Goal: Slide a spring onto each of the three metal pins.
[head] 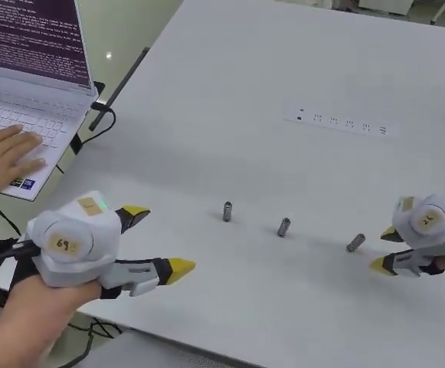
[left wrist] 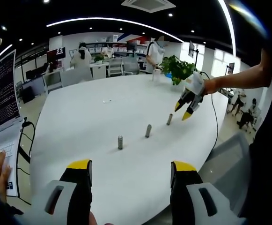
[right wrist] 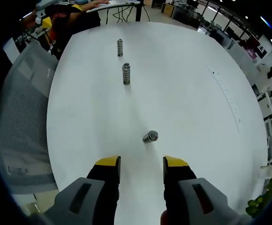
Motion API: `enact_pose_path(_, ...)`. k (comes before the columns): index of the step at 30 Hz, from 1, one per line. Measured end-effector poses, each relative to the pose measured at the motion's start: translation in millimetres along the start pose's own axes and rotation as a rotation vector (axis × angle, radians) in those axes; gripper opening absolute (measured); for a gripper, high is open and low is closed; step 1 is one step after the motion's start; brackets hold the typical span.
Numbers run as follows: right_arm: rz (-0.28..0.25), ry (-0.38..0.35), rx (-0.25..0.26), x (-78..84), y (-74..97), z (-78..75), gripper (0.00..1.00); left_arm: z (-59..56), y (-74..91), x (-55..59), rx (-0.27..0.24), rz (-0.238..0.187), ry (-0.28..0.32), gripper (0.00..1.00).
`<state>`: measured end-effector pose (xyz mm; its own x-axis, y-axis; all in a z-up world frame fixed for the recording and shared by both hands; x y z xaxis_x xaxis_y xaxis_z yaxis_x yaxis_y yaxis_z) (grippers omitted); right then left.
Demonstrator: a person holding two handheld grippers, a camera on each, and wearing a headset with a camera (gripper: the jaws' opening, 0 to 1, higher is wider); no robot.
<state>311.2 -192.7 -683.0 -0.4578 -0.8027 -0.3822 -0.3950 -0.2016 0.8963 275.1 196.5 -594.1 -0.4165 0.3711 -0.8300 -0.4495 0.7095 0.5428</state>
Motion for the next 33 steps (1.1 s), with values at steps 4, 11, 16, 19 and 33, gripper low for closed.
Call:
enact_pose_path(4, -0.039, -0.061, 0.008, 4.7, 0.7, 5.9, 0.36, 0.6, -0.5, 2.3, 0.001, -0.002, 0.001, 0.64)
enact_pose_path(11, -0.113, -0.168, 0.021, 6.3, 7.6, 20.7, 0.38, -1.0, -0.7, 4.6, 0.008, -0.007, -0.003, 0.64)
enact_pose_path(16, -0.159, -0.202, 0.019, 5.7, 13.6, 34.4, 0.40, -1.9, -0.8, 5.0, 0.015, -0.009, -0.007, 0.64)
enact_pose_path(19, -0.182, -0.234, 0.022, 6.9, 17.3, 40.6, 0.42, -2.7, -1.1, 5.0, 0.019, -0.011, -0.007, 0.64)
enact_pose_path(33, -0.288, -0.448, 0.087, 17.0, 46.2, 58.3, 0.51, -5.8, -5.5, 5.7, 0.043, -0.019, -0.020, 0.64)
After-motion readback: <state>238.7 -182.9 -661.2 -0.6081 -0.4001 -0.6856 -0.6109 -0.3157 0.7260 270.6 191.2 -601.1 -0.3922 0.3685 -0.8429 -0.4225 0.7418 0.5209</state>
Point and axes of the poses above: the centre of the closed fingertips' face, and the gripper's own axes: y roughly backward along the fingers, z roughly to its left, x roughly out of its underside, the point moved 6 cm from there along y, roughly backward along the fingers, and after that the axes turned 8 degrees about x, right-handed, at the moved point
